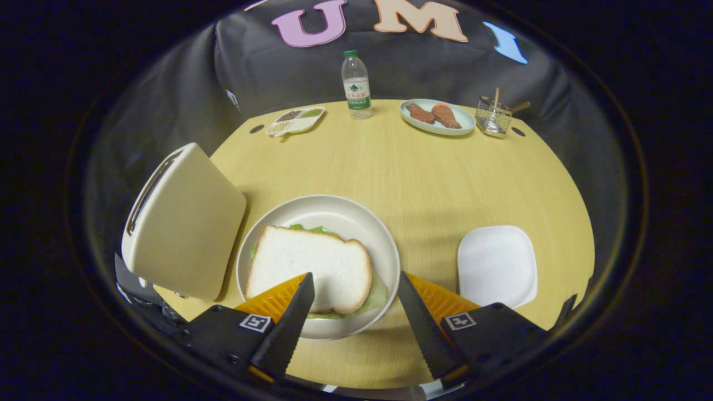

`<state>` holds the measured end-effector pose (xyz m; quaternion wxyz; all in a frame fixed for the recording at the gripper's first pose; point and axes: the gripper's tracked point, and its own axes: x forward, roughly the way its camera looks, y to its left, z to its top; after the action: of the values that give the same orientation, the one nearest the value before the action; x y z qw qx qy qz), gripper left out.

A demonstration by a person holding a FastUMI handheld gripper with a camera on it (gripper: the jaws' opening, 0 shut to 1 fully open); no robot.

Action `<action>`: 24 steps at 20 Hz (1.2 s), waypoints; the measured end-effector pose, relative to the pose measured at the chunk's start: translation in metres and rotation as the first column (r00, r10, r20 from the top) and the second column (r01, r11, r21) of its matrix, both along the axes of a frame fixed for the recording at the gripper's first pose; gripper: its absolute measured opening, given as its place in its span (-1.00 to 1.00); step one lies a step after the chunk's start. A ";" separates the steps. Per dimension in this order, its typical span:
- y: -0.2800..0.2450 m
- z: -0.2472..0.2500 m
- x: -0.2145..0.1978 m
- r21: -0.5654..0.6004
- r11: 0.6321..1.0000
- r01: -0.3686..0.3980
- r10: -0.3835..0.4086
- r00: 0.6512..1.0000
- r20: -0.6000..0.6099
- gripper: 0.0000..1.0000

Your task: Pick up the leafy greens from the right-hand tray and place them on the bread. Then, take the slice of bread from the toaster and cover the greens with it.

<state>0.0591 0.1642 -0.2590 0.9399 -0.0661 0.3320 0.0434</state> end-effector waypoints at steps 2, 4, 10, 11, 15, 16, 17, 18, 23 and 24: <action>0.000 0.020 0.005 0.017 1.000 -0.004 0.003 0.998 0.064 0.93; 0.004 0.053 0.004 0.035 0.999 -0.017 0.012 0.988 0.155 0.94; 0.007 0.148 0.011 0.054 0.996 -0.073 0.042 0.902 0.429 0.94; 0.008 0.163 0.009 0.060 0.995 -0.082 0.045 0.885 0.464 0.94; 0.010 0.197 0.002 0.101 0.988 -0.113 0.038 0.834 0.551 0.94; 0.008 0.202 0.002 0.106 0.987 -0.119 0.038 0.823 0.567 0.94; 0.006 0.207 0.000 0.105 0.987 -0.123 0.039 0.812 0.583 0.94; 0.004 0.211 -0.003 0.102 0.986 -0.128 0.043 0.801 0.596 0.94; 0.004 0.234 -0.014 0.066 0.985 -0.157 0.076 0.751 0.656 0.94; 0.002 0.237 -0.015 0.061 0.985 -0.159 0.079 0.745 0.662 0.94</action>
<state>0.0442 0.1666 -0.0216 0.9940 -0.0447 -0.0272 0.0962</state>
